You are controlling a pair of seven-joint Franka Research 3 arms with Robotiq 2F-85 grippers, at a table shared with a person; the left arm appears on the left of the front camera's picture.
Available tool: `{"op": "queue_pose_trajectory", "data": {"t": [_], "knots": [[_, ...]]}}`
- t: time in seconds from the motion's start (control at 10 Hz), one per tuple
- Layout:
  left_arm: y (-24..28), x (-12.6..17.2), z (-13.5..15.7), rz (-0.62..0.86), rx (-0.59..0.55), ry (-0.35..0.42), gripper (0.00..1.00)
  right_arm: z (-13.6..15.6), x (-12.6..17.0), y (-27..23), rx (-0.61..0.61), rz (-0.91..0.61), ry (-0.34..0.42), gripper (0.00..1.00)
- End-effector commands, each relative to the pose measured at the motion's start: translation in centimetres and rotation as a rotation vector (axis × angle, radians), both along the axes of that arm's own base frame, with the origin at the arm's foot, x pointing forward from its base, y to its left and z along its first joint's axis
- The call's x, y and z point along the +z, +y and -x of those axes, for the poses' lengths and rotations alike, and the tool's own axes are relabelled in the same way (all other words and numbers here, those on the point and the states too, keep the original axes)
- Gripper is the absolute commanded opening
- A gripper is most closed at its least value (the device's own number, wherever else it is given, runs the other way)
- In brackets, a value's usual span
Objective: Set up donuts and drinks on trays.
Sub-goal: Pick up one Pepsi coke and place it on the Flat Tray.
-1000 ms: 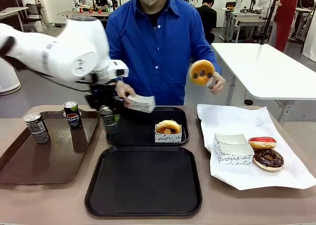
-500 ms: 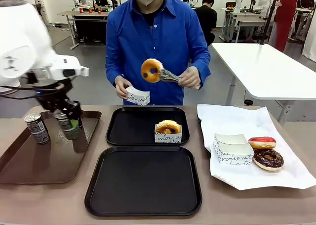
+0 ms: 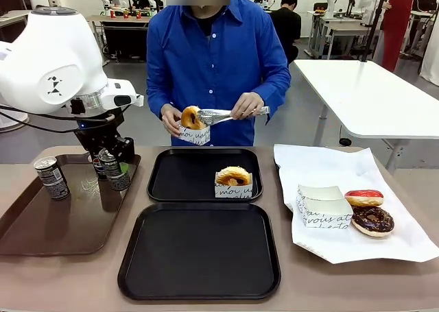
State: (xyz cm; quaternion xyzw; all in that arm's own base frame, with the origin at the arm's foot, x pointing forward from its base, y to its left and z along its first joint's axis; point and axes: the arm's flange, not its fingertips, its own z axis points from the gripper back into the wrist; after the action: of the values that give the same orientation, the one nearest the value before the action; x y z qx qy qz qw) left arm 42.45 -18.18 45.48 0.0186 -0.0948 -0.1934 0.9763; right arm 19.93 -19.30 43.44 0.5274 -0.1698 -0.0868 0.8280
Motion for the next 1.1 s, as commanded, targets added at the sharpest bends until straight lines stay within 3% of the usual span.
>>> {"op": "queue_pose_trajectory", "data": {"t": [0.0, 1.0], "knots": [[0.3, 0.67, 0.3, 0.0, 0.014, -0.009, 0.58, -0.06, 0.08, -0.02, 0.003, -0.012, -0.018, 1.0], [0.3, 0.67, 0.3, 0.0, 0.014, -0.009, 0.58, -0.06, 0.08, -0.02, 0.003, -0.012, -0.018, 1.0]]}}
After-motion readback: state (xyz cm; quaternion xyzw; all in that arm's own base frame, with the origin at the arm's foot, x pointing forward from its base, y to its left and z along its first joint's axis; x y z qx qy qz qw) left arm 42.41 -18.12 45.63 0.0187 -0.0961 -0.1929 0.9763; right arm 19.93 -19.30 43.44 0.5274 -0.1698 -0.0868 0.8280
